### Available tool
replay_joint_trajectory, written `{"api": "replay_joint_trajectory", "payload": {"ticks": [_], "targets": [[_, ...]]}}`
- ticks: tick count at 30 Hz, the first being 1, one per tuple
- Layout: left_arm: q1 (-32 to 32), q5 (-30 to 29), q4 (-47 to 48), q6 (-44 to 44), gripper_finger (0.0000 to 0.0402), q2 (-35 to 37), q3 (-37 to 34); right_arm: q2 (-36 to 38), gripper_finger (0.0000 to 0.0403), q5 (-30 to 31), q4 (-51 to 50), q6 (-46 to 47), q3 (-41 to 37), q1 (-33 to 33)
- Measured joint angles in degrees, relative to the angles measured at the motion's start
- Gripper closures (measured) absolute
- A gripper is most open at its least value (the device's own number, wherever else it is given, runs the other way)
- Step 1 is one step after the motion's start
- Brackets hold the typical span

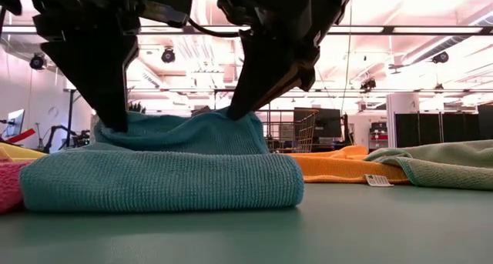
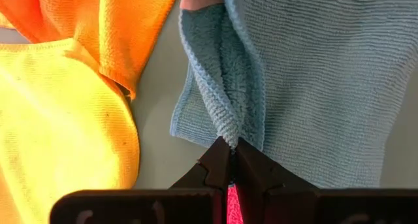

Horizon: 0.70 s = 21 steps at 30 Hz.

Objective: Fold microfiber towels
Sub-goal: Fold the blue microfiber cloth, then put the blue microfiber cloth into the wire basket

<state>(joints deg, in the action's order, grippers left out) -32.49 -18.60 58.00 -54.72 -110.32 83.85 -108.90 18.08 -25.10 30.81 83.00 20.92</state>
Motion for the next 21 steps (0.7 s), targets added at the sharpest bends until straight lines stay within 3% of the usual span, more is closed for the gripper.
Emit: {"api": "replay_joint_trajectory", "payload": {"ticks": [4,10,16,21], "targets": [[0.02,-1.27,0.00,0.05,0.0383,0.00,0.00,0.00,0.0368,-0.04,0.02,0.02,0.00,0.05],[0.25,-1.41,0.18,-0.01,0.0324,0.00,0.11,0.00,0.0317,0.09,-0.54,1.57,0.00,-0.16],[1.07,0.82,7.05,0.02,0.0264,1.41,1.12,1.21,0.0280,-0.39,-5.07,1.50,0.00,-1.28],[-0.12,1.28,6.83,0.02,0.0250,5.73,1.18,4.44,0.0271,-3.01,-9.86,-1.32,0.07,-0.55]]}}
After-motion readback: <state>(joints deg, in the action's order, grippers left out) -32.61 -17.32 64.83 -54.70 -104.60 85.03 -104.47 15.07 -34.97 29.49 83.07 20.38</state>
